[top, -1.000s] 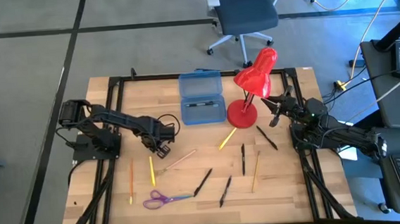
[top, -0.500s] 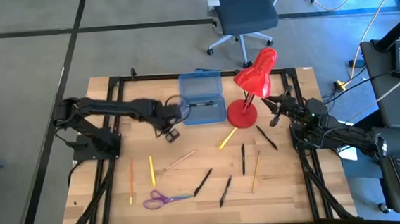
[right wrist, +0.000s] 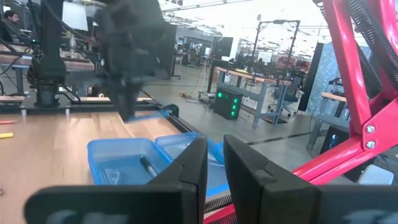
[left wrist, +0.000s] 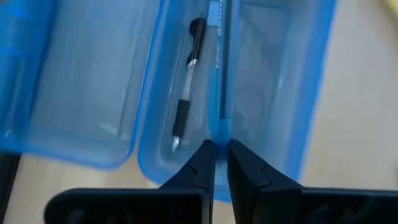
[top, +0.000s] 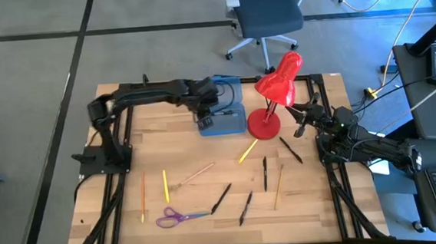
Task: Pick & place school supplies into a supply box
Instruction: Put the blue pen into the blue supply box
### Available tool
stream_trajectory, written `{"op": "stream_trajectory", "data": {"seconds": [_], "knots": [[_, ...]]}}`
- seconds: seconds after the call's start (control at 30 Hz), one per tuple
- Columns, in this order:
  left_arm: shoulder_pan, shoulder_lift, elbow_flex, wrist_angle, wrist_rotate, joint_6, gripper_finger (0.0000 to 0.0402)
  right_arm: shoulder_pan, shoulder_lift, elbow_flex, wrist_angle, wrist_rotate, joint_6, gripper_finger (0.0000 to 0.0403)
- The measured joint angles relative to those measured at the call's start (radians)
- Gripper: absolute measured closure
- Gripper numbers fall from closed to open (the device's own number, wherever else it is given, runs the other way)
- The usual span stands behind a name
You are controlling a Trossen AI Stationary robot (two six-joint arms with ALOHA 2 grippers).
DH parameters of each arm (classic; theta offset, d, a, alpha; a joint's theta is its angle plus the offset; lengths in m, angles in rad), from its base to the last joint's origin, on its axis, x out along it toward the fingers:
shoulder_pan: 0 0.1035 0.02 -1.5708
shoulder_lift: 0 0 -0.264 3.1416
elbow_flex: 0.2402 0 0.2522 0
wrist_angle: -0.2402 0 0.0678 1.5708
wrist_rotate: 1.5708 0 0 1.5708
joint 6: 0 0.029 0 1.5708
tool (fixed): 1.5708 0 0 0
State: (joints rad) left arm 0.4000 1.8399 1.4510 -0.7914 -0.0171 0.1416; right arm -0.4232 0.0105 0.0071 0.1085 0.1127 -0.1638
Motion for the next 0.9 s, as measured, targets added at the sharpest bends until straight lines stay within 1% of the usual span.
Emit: {"op": "stream_trajectory", "data": {"seconds": [0.2, 0.4, 0.57, 0.9], "knots": [[0.036, 0.142, 0.072, -0.053, 0.003, 0.084, 0.0387, 0.0, 0.0, 0.0, -0.001, 0.0, -0.002, 0.0344], [0.042, 0.214, 0.079, -0.052, 0.009, 0.115, 0.0382, 0.0, 0.0, 0.0, -0.002, 0.0, -0.002, 0.0344], [0.041, 0.243, 0.079, -0.053, 0.009, 0.117, 0.0381, 0.0, 0.0, 0.0, -0.003, 0.0, -0.002, 0.0344], [0.038, 0.237, 0.078, -0.05, 0.008, 0.131, 0.0373, 0.0, 0.0, 0.0, -0.006, 0.0, -0.002, 0.0344]]}}
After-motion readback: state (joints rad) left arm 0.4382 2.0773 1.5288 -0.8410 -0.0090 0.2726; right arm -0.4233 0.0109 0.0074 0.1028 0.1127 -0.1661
